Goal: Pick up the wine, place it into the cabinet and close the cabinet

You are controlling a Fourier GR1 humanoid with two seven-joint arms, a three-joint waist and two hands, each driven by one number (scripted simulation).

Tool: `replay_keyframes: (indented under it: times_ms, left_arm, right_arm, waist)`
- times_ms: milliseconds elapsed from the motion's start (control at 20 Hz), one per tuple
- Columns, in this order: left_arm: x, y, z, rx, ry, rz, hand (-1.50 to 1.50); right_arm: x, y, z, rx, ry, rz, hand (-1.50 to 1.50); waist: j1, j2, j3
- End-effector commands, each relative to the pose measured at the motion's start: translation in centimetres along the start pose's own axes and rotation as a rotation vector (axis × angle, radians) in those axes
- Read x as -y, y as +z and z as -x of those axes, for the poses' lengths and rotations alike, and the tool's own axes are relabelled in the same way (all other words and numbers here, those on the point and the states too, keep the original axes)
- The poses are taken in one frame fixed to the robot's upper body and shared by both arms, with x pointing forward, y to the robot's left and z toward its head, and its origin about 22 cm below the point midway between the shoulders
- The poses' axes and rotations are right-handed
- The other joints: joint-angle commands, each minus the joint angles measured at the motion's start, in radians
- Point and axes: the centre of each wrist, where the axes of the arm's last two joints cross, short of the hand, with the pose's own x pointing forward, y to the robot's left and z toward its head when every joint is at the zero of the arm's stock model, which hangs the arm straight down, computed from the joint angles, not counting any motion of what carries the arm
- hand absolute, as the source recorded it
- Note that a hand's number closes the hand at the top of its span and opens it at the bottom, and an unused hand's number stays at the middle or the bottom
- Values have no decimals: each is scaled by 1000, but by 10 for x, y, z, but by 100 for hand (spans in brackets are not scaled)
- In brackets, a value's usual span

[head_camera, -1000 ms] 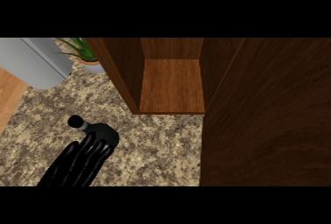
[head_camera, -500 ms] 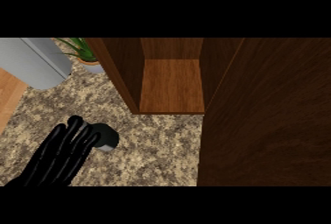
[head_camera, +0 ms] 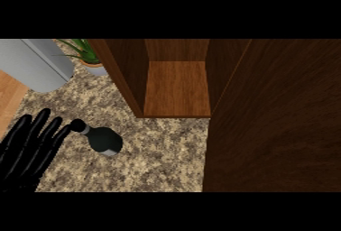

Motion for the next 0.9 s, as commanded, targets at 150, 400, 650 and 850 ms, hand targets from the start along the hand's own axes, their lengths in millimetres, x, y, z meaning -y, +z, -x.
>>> replay_keyframes:
  times_ms: [150,400,650,850]
  left_arm:
    - [-29,13,-27,64,51,23,-150]
    - [-57,0,-17,41,68,-18,-150]
    - [-66,-3,-1,-26,80,-33,-150]
    - [-76,-9,23,-79,100,-34,-150]
  right_arm:
    - [-8,19,-19,30,4,12,-150]
    - [-5,11,-29,71,-12,7,-150]
    - [-2,31,-40,53,-6,-32,-150]
    - [-15,21,-30,42,-17,0,-150]
  waist:
    - [1,0,0]
    - [1,1,0]
    - [-8,0,0]
    - [-5,2,0]
